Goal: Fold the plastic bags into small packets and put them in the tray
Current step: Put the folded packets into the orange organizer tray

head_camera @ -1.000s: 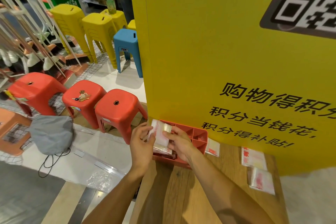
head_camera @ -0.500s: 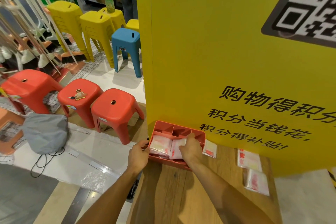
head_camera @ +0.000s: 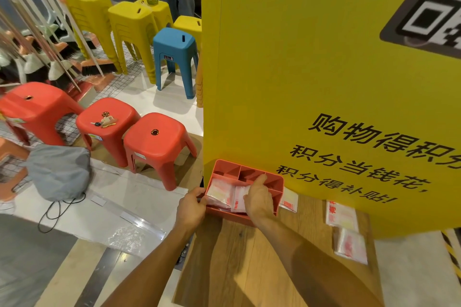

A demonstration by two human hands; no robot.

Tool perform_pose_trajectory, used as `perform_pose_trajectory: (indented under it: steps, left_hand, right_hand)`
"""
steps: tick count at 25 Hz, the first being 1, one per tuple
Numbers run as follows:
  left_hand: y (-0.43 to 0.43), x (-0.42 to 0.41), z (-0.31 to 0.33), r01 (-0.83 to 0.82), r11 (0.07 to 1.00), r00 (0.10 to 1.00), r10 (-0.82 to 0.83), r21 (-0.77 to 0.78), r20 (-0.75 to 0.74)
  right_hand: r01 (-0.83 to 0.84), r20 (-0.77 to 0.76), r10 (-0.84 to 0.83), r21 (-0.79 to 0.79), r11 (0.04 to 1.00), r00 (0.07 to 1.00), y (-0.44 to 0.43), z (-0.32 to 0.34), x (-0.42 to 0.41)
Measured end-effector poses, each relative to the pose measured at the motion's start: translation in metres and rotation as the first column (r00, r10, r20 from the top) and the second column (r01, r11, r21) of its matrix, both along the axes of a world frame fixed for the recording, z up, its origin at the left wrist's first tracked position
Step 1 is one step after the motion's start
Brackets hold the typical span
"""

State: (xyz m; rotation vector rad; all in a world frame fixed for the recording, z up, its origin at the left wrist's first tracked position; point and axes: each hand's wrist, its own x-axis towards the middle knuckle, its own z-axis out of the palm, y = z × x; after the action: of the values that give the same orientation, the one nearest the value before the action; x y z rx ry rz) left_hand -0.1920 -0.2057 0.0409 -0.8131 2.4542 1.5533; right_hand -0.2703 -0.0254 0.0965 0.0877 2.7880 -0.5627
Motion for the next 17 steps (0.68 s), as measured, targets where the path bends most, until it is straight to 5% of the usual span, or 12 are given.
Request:
perform_pose_trajectory:
  steps: [5, 13, 17]
  left_hand:
    - [-0.001, -0.001, 0.002, 0.039, 0.999, 0.999, -0.039, -0.013, -0.005]
    - [0.001, 0.0, 0.001, 0.03, 0.999, 1.0, -0.03, -0.021, -0.005]
    - [-0.001, -0.009, 0.005, 0.046, 0.992, 0.998, -0.041, -0.116, 0.044]
  right_hand:
    - [-0.321, 0.057, 0.323, 0.367, 0.873, 0.945, -0.009, 0.002, -0.001]
    - [-0.368, -0.047, 0.436, 0.462, 0.807, 0.899, -0.001, -0.002, 0.004]
    - [-0.505, 0.075, 0.531, 0.443, 0.741, 0.844, 0.009, -0.002, -0.002]
